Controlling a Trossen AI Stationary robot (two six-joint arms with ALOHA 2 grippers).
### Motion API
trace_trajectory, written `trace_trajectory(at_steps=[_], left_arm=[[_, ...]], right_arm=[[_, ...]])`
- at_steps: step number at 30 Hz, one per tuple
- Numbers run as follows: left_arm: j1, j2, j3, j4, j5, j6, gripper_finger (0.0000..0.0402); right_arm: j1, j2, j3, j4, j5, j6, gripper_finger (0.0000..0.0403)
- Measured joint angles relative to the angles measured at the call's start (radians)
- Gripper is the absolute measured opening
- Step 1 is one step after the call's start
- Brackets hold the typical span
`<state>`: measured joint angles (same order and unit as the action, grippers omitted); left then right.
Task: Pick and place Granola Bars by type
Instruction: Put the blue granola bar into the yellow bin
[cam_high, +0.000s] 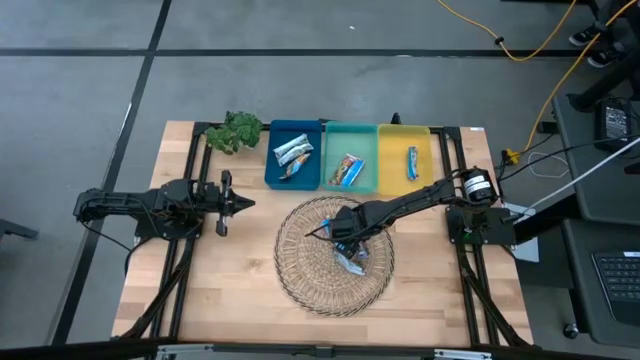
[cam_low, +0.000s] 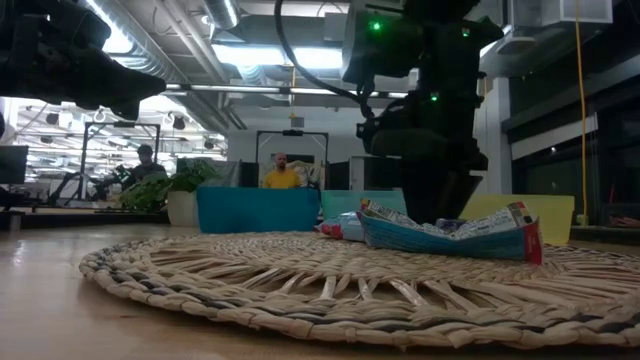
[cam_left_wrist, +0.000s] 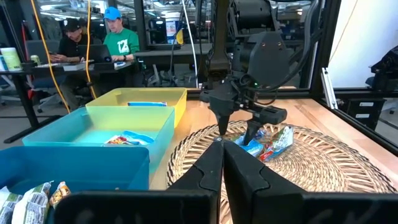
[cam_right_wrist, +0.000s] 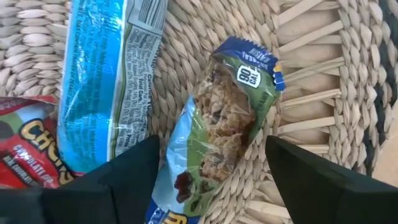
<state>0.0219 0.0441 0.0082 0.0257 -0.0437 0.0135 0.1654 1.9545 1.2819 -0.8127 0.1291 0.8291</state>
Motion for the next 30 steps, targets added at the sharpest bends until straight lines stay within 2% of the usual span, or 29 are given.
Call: trace_trajectory(at_steps=[15,20,30], left_arm=[[0.0,0.0,0.0,0.0,0.0,0.0,0.0007],[0.0,0.0,0.0,0.0,0.0,0.0,0.0007],[0.0,0.0,0.0,0.001,0.001,0.0,0.0004]], right_arm=[[0.0,-0.001,0.0,0.0,-0.012,0.004,0.0125],[0.0,-0.017,0.0,-0.003,-0.045,-0.001,0.0107],[-0.002,-0.101,0.001,-0.034,-0.052,-0.017,0.0105]])
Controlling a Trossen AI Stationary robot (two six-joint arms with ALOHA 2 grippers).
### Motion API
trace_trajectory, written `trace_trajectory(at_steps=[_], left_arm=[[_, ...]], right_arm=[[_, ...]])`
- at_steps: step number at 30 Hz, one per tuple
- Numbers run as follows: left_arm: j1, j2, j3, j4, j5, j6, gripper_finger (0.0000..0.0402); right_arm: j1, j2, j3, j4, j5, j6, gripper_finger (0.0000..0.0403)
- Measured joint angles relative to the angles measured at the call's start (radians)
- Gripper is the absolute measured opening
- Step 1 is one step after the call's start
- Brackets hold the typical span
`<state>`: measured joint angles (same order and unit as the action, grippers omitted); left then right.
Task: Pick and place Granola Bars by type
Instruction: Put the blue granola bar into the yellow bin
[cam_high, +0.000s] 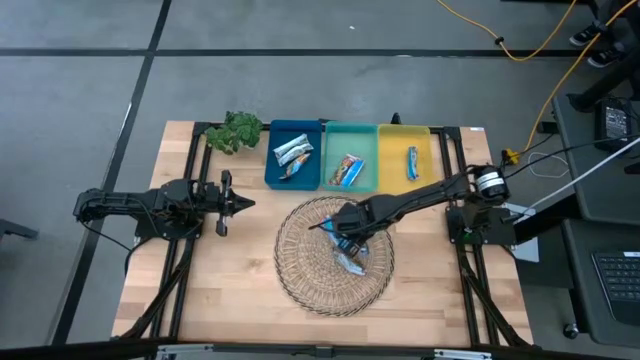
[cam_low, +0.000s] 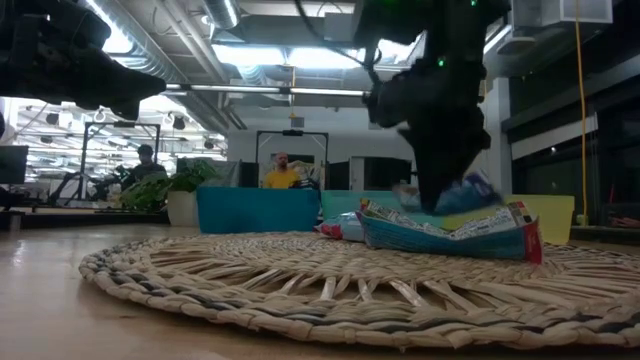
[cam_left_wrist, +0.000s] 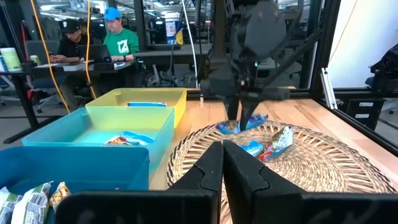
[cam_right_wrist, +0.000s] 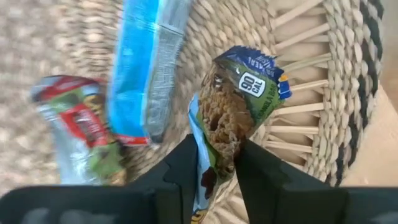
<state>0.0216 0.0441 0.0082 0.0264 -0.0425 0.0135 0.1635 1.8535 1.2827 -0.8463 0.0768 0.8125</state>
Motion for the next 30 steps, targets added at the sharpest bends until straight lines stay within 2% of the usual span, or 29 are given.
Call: trace_trajectory(at_steps=[9,20,30], left_arm=[[0.0,0.0,0.0,-0.001,0.0,0.0,0.0007],[0.0,0.0,0.0,-0.001,0.0,0.0,0.0007],[0.0,0.0,0.0,-0.001,0.0,0.0,0.0008]], right_arm=[[-0.003,-0.139,0.0,-0.027,0.01,-0.011,0.0105],[-0.018,-0.349,0.0,-0.056,0.114,-0.023,0.0106],[-0.08,-0.519,0.0,-0.08,0.148,-0.135,0.0106]])
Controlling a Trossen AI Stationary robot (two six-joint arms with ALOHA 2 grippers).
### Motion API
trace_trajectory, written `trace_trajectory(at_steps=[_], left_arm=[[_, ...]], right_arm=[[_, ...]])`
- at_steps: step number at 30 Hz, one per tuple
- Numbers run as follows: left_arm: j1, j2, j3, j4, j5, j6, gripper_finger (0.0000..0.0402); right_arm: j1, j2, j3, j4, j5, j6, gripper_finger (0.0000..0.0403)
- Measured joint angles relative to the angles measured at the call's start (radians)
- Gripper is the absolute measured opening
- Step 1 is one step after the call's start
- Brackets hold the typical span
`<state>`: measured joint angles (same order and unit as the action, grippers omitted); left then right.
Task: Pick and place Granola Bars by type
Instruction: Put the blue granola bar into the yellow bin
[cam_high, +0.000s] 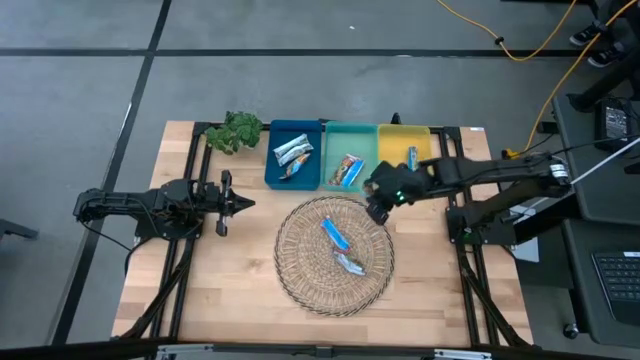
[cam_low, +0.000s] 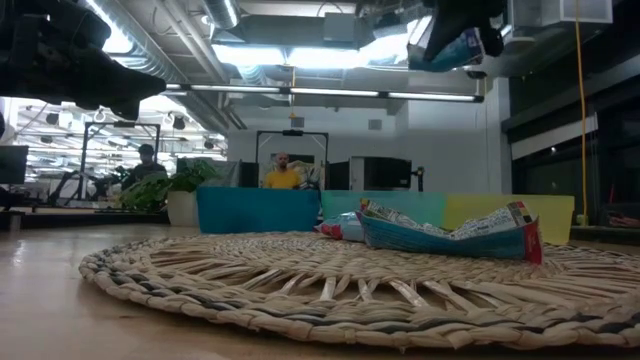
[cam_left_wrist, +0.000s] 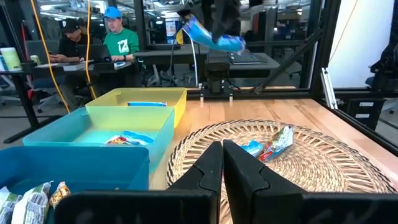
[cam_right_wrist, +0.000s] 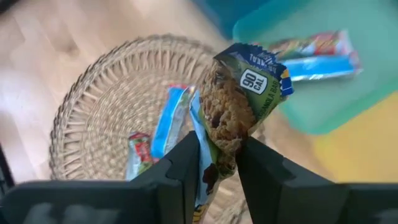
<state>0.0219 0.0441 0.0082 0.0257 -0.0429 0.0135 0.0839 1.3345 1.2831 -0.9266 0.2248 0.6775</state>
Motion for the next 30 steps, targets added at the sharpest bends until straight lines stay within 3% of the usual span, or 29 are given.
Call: trace_trajectory(at_steps=[16,24,30], left_arm=[[0.0,0.0,0.0,0.0,0.0,0.0,0.0006],[0.0,0.0,0.0,0.0,0.0,0.0,0.0007],[0.0,0.0,0.0,0.0,0.0,0.0,0.0006]], right_arm=[[-0.233,-0.213,0.002,-0.131,0.019,-0.296,0.0106],[-0.398,-0.218,0.076,-0.164,0.01,-0.52,0.0106],[-0.587,-0.218,0.086,-0.164,0.01,-0.662,0.0106]])
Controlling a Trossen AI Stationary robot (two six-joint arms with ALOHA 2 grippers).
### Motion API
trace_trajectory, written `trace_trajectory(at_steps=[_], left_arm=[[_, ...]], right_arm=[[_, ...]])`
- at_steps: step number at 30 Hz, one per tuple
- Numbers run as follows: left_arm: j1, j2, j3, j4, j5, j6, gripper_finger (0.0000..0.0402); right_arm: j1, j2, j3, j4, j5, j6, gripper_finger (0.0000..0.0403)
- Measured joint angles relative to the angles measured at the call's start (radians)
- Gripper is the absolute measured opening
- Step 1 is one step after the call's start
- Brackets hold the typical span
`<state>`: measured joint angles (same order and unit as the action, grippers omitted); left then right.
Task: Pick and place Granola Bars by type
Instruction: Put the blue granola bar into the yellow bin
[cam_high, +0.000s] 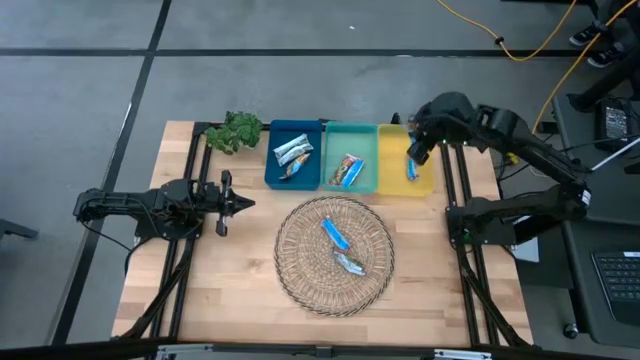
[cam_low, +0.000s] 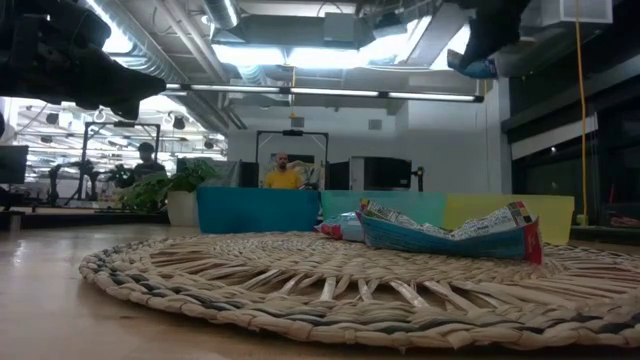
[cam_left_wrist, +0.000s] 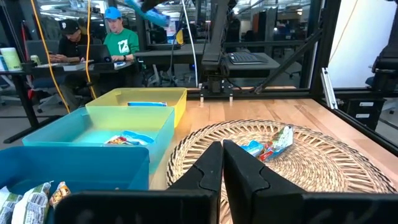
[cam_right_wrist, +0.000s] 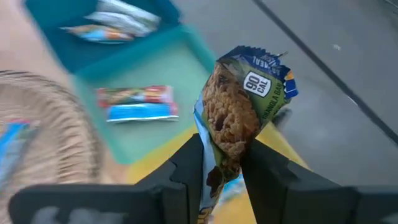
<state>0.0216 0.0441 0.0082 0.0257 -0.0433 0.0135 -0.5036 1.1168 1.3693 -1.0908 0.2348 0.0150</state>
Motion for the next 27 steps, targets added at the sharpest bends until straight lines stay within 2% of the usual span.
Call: trace_trajectory(at_steps=[7,12,19,27], left_arm=[[0.0,0.0,0.0,0.0,0.0,0.0,0.0008],[0.0,0.0,0.0,0.0,0.0,0.0,0.0005],[0.0,0.0,0.0,0.0,0.0,0.0,0.0006],[0.0,0.0,0.0,0.0,0.0,0.0,0.0006]], right_arm=[[-0.215,0.04,0.0,0.04,-0.055,-0.133,0.0106],[-0.309,0.115,0.0,0.081,-0.111,-0.176,0.0106],[-0.363,0.244,0.0,0.095,-0.159,-0.177,0.0106],[-0.367,0.35,0.0,0.11,-0.17,-0.173,0.0106]])
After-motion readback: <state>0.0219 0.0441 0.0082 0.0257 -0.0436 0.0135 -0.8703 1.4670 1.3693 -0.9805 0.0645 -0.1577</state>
